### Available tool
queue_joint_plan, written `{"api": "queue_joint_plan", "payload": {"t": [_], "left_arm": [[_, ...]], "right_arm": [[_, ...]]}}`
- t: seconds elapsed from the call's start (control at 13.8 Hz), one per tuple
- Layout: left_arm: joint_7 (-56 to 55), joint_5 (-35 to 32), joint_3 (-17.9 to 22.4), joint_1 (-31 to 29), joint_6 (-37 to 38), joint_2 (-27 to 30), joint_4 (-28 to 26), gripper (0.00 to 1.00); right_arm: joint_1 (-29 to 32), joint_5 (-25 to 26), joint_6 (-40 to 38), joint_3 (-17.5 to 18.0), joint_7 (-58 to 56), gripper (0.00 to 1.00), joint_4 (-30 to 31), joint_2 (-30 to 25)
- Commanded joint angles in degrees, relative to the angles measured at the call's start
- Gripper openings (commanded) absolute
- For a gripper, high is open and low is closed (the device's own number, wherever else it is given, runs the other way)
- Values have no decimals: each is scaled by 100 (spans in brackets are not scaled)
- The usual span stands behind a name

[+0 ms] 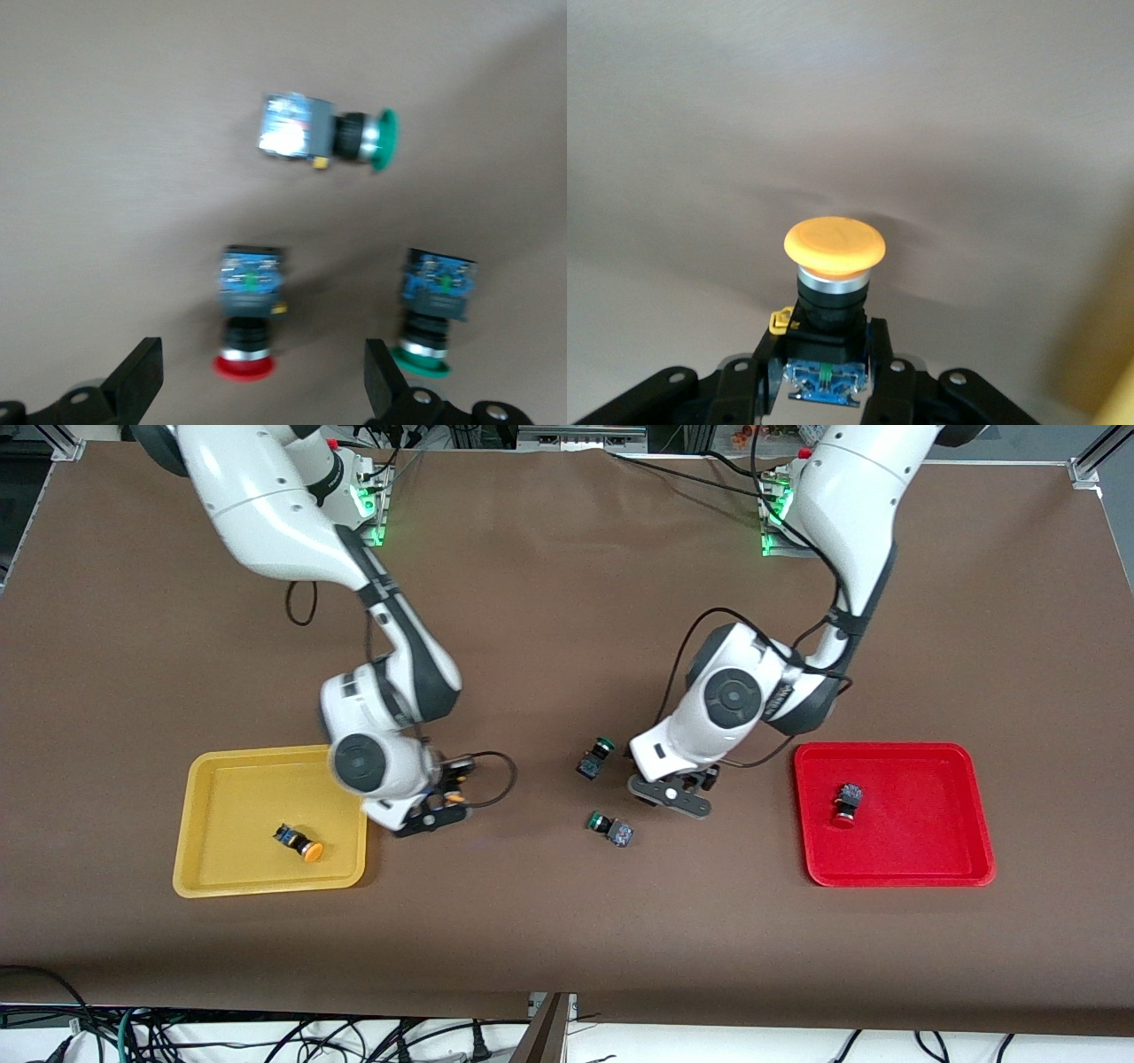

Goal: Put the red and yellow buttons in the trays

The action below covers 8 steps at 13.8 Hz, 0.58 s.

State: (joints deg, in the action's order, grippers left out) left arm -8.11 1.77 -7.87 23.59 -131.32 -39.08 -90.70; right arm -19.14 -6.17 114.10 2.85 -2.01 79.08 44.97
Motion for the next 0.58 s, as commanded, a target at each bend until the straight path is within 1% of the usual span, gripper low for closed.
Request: {"api": "queue_joint_plan", "payload": {"t": [0.0,0.07,0.15,0.22,0.29,0.44,0.51], "left_arm": [[-59,-290,58,164,63,-328,368,100],[-51,-518,58,164,63,-337,369,100],[-59,-859,58,155,63,-338,360,100],[-42,-1098,49,112,63,-329,351,100],[-16,-1161,58,94,63,-329,342,100],[-15,-1170,58,85,28,-407,342,100],[-24,-1170,66,93,-163,-469,333,100]], "right_arm": [[261,195,-327,-388,-1428,19,37,-295],[296,178,-423,-661,-2043,19,37,-287],[418,125,-398,-820,-2606,19,37,-252],[672,90,-346,-813,-2933,19,37,-217],[831,46,-301,-778,-3067,19,37,-121],[815,-33,-266,-769,-3016,20,55,-94],[806,-42,-248,-777,-2998,21,116,-85]]}}
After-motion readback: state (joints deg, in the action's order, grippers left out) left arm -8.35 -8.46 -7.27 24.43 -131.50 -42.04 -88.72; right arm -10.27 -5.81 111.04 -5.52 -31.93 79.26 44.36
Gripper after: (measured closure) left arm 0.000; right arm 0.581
